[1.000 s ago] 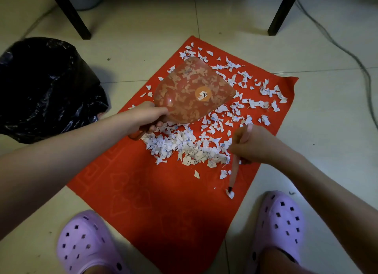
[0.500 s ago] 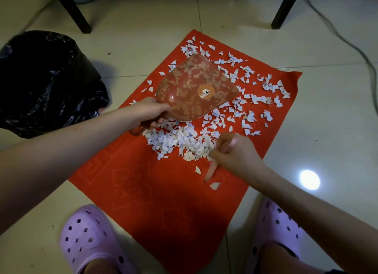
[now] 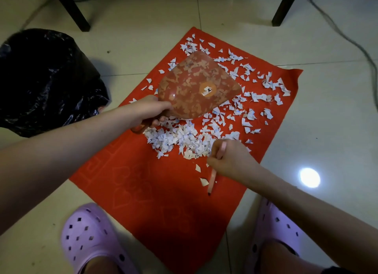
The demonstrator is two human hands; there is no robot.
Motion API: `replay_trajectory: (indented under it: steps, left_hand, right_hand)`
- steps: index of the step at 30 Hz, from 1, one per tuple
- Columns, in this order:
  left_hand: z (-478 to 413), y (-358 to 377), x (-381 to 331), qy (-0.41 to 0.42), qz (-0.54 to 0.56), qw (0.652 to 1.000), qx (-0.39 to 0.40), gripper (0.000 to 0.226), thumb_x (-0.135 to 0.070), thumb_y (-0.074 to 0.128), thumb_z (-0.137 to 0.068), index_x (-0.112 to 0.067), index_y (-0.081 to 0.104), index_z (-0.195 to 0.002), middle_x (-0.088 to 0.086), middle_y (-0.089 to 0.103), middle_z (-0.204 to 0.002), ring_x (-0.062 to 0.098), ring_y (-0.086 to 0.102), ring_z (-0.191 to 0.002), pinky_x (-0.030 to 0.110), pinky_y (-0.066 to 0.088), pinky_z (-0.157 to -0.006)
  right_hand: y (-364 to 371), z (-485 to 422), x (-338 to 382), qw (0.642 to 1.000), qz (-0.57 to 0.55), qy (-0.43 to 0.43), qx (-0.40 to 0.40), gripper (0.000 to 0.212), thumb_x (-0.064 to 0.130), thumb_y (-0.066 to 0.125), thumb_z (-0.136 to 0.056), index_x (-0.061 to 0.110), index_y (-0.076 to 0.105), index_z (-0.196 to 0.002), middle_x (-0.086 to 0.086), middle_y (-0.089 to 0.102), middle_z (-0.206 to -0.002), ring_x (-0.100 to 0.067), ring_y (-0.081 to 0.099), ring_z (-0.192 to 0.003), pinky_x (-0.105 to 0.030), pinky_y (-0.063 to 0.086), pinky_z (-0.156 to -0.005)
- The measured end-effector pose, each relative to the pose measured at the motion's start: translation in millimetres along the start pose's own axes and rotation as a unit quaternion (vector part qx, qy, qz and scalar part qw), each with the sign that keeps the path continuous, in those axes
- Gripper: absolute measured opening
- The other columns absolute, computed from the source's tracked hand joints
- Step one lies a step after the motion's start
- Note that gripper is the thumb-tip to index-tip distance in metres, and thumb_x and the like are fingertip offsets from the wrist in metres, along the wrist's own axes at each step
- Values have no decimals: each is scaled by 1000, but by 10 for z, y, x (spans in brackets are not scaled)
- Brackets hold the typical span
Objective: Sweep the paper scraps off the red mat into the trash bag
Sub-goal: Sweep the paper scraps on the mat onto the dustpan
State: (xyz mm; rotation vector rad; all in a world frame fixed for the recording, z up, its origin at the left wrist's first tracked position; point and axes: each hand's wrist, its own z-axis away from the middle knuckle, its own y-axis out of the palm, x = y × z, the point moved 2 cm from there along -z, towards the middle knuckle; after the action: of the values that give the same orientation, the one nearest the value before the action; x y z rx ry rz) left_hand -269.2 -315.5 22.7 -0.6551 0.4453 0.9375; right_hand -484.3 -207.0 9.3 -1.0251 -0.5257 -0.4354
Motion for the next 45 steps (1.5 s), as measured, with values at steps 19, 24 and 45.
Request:
replay_trajectory:
  steps: [19, 24, 45]
  left_hand:
    - [-23, -19, 39, 4, 16, 1000, -5, 17, -23, 53, -93, -6, 54, -98, 2, 44, -53, 11, 34, -34, 17, 30, -35]
    - [-10, -13, 42, -3, 9, 1000, -6, 16, -23, 53, -93, -7, 52, -93, 0, 45, -49, 11, 34, -34, 16, 30, -36]
    - [6, -34, 72, -5, 6, 1000, -7, 18, -23, 53, -94, -8, 55, -84, 0, 46, -47, 11, 35, -34, 17, 32, -35]
  right_hand:
    - [-66, -169, -93, 939, 8, -231, 255, 18, 28, 69, -85, 15, 75, -95, 1, 73, -85, -10, 67, -74, -23, 52, -68]
    - [-55, -295, -266, 961, 98, -193, 175, 25, 36, 68, -83, 12, 72, -89, -3, 69, -82, -14, 65, -75, -34, 54, -73]
    - [-243, -357, -127, 970, 158, -150, 108, 24, 36, 65, -86, 16, 71, -97, -1, 65, -78, -11, 57, -65, -32, 52, -60]
